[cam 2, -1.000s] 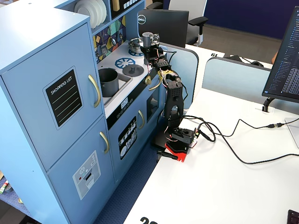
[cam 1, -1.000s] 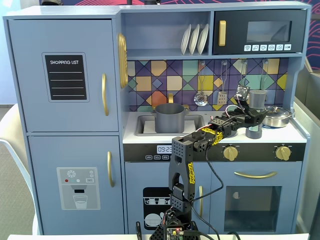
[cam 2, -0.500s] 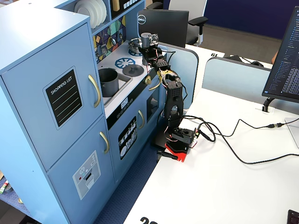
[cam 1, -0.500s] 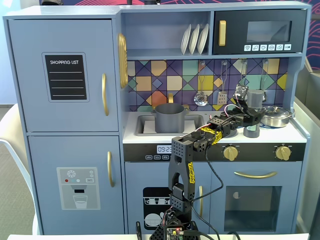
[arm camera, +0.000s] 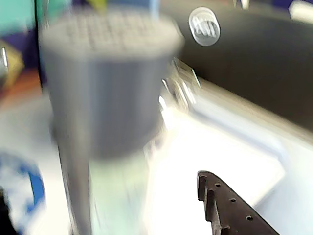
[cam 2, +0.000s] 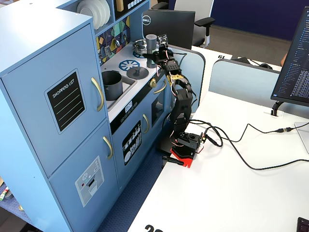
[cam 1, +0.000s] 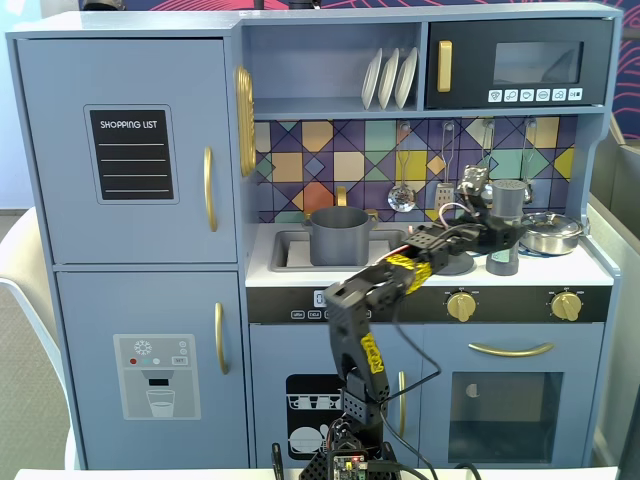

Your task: Put salt in the gray recipient

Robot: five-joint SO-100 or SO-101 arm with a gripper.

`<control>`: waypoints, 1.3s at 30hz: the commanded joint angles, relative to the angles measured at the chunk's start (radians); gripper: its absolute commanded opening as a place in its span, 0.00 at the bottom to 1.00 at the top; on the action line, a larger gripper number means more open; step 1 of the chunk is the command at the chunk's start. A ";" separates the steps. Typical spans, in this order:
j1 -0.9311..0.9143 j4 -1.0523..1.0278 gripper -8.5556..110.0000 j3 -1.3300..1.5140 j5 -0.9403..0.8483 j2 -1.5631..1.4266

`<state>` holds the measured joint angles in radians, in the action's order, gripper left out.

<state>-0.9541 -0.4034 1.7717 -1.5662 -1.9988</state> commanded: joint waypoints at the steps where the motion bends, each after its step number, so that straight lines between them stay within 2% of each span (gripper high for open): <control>1: -0.017 -0.434 0.41 0.089 -0.097 -0.408; 5: 0.213 -0.969 0.08 0.054 -0.086 -0.620; 7: 0.413 -1.120 0.07 0.071 -0.051 -0.696; 10: 0.661 -1.212 0.07 0.229 -0.067 -0.816; 12: 0.742 -1.220 0.07 0.385 -0.087 -0.919; 17: 0.851 -1.143 0.07 0.741 0.035 -1.109; 20: 0.865 -1.032 0.07 0.928 0.107 -1.164; 25: 0.856 -0.807 0.07 1.206 0.132 -1.172; 30: 0.834 -0.776 0.07 1.344 0.103 -1.213; 39: 0.861 -0.919 0.08 1.344 0.061 -1.221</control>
<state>-0.1074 -1.3023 3.1155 -1.4742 -3.2076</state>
